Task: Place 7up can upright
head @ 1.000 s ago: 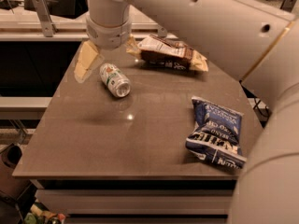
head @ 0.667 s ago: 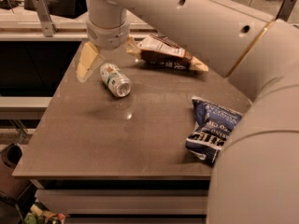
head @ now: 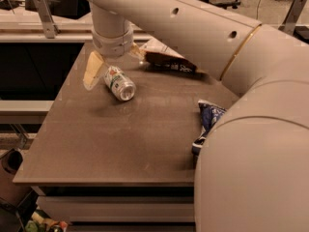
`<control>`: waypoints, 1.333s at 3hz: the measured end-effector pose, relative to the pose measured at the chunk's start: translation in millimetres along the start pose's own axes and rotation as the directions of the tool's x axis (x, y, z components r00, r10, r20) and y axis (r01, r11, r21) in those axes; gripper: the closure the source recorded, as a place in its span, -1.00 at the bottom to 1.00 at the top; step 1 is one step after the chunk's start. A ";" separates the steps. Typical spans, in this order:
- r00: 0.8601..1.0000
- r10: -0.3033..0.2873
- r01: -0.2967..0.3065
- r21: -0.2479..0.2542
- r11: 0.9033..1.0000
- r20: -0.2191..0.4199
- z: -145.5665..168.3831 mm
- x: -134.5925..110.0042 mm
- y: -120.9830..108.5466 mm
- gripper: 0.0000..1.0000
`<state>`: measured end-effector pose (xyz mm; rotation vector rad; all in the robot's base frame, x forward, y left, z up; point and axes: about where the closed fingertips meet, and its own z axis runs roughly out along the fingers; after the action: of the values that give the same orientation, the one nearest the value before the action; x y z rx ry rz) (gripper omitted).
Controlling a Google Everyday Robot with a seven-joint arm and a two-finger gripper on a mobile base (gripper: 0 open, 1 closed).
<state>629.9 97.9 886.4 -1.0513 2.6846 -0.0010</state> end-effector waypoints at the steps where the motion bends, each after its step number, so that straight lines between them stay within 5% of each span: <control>1: 0.999 0.036 -0.036 -0.006 0.999 -0.036 11.7 3.8 -8.3 -1.00; 2: 0.991 0.117 -0.118 -0.014 0.993 -0.063 14.0 0.9 -18.4 -1.00; 4: 0.994 0.095 -0.098 -0.054 0.994 -0.057 21.4 -8.3 2.5 -1.00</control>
Offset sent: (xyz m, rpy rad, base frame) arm 0.0133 -0.0251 -0.0156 -0.0149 0.1090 -0.1624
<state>639.2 107.3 867.4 -0.9497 2.7972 0.0654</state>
